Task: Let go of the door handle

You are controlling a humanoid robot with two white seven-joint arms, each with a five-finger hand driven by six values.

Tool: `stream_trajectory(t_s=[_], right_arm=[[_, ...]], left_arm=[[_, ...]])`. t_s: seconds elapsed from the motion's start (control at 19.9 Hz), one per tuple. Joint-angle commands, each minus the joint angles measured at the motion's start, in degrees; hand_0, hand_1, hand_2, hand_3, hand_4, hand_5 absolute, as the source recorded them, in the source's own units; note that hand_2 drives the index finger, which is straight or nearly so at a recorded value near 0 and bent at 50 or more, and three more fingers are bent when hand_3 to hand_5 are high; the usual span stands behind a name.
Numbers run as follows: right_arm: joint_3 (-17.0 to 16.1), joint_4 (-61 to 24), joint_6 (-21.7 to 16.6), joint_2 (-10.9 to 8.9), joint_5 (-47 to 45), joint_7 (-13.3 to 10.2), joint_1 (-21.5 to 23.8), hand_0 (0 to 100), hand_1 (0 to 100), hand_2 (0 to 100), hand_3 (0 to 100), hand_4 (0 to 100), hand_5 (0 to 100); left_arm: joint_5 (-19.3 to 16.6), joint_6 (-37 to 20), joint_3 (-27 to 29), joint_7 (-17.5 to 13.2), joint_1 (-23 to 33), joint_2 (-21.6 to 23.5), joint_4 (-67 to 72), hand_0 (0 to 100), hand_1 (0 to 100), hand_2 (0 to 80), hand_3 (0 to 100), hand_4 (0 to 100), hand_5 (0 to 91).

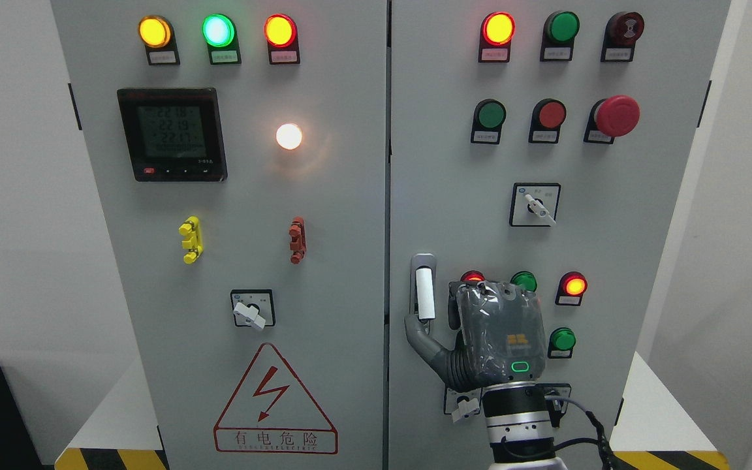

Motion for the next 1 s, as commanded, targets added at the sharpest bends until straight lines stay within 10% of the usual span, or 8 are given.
stream_trajectory(t_s=[0.0, 0.95], right_arm=[[-1.26, 0.58, 0.03, 0.00, -0.09, -0.33, 0.12, 25, 42, 88, 100, 100, 94], [-3.63, -0.30, 0.38, 0.09, -1.40, -0.69, 0.56, 31, 41, 88, 100, 100, 94]], left_arm=[[0.00, 0.06, -1.14, -0.04, 0.00, 0.00, -0.88, 0, 0, 2.3, 9, 1, 0.0], [0.00, -0.03, -1.14, -0.04, 0.00, 0.00, -0.97, 0, 0, 2.3, 8, 1, 0.0]])
